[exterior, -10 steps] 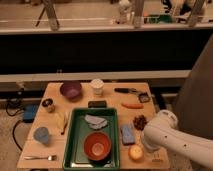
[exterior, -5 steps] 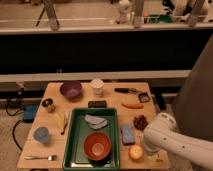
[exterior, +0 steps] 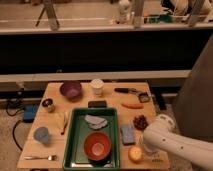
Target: Place apple in purple bowl
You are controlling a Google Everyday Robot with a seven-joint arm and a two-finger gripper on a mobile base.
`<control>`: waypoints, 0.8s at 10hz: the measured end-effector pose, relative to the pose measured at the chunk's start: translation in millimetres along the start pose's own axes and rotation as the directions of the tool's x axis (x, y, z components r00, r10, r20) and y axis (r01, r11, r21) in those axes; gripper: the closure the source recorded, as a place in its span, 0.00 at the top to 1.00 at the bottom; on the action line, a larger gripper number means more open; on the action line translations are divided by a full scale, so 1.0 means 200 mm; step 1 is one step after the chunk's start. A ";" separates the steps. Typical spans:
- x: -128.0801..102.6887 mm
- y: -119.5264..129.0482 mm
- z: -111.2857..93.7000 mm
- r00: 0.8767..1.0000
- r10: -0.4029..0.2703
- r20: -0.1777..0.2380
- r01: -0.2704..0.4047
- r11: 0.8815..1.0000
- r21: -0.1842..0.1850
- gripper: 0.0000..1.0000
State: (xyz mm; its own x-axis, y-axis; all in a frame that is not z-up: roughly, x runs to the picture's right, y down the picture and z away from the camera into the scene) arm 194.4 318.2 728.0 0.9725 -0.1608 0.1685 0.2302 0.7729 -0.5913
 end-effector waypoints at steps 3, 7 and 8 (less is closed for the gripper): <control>-0.01 0.00 -0.01 1.000 -0.009 0.000 0.009 1.000 0.001 0.70; -0.01 0.00 -0.01 1.000 -0.014 -0.008 0.014 1.000 -0.008 0.80; -0.01 0.00 -0.01 1.000 -0.016 -0.011 0.016 1.000 -0.012 0.80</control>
State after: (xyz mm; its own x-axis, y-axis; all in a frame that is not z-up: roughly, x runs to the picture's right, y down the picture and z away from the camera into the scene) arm 193.5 317.9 726.5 0.9690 -0.1795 0.1697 0.2460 0.7625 -0.5984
